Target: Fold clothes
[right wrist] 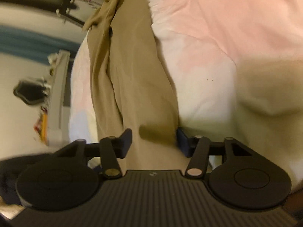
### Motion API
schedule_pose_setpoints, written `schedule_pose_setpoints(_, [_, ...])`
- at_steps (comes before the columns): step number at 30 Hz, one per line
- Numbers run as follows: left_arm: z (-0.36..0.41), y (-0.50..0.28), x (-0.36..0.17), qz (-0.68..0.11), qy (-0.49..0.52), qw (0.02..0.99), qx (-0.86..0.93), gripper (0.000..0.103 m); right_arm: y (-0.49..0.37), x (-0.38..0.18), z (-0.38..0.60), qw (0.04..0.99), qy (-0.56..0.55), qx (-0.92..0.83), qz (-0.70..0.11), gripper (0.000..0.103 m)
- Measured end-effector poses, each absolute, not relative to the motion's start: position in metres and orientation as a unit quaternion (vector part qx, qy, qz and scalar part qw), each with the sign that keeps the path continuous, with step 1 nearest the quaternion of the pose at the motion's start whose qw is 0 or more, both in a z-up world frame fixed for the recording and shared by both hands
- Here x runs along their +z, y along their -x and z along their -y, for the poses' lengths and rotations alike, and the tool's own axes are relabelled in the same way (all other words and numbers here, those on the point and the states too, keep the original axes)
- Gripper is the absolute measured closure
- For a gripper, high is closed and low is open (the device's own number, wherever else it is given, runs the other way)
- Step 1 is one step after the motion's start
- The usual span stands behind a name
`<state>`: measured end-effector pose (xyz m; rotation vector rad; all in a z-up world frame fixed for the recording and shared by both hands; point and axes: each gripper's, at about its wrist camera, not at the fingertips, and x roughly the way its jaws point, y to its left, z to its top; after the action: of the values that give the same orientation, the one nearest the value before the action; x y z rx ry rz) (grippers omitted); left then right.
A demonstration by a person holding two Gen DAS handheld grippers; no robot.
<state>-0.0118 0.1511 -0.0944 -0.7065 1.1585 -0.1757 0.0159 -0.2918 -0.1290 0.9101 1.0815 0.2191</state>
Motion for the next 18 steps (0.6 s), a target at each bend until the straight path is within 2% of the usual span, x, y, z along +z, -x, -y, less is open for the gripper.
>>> schedule_pose_setpoints(1, [-0.151, 0.015, -0.096, -0.542, 0.326, 0.770, -0.086, 0.045, -0.015, -0.128, 0.290, 0.757, -0.408, 0.103, -0.500, 0.050])
schedule_pose_setpoints(4, [-0.145, 0.021, -0.102, -0.568, 0.318, 0.752, -0.101, 0.046, -0.012, -0.127, 0.288, 0.764, -0.387, 0.081, -0.509, 0.051])
schedule_pose_setpoints(8, [-0.136, 0.023, -0.106, -0.588, 0.292, 0.746, -0.111, 0.035, -0.013, -0.129, 0.279, 0.773, -0.358, 0.063, -0.519, 0.049])
schedule_pose_setpoints(10, [-0.133, 0.022, -0.108, -0.593, 0.289, 0.742, -0.119, 0.036, -0.015, -0.130, 0.268, 0.770, -0.333, 0.091, -0.536, 0.045])
schedule_pose_setpoints(12, [-0.131, 0.022, -0.109, -0.598, 0.288, 0.738, -0.125, 0.054, -0.014, -0.127, 0.253, 0.770, -0.300, 0.121, -0.550, 0.046])
schedule_pose_setpoints(13, [-0.132, 0.022, -0.109, -0.599, 0.288, 0.737, -0.124, 0.071, -0.013, -0.124, 0.249, 0.775, -0.283, 0.122, -0.552, 0.053])
schedule_pose_setpoints(14, [-0.134, 0.023, -0.108, -0.598, 0.291, 0.737, -0.123, 0.080, -0.013, -0.121, 0.245, 0.778, -0.271, 0.122, -0.554, 0.065])
schedule_pose_setpoints(15, [-0.136, 0.024, -0.107, -0.595, 0.297, 0.737, -0.122, 0.084, -0.013, -0.119, 0.245, 0.778, -0.267, 0.120, -0.555, 0.087])
schedule_pose_setpoints(16, [-0.139, 0.025, -0.104, -0.589, 0.303, 0.739, -0.123, 0.093, -0.014, -0.116, 0.245, 0.779, -0.265, 0.118, -0.556, 0.087])
schedule_pose_setpoints(18, [-0.143, 0.026, -0.090, -0.568, 0.315, 0.748, -0.138, 0.094, -0.013, -0.105, 0.251, 0.779, -0.279, 0.121, -0.548, 0.090])
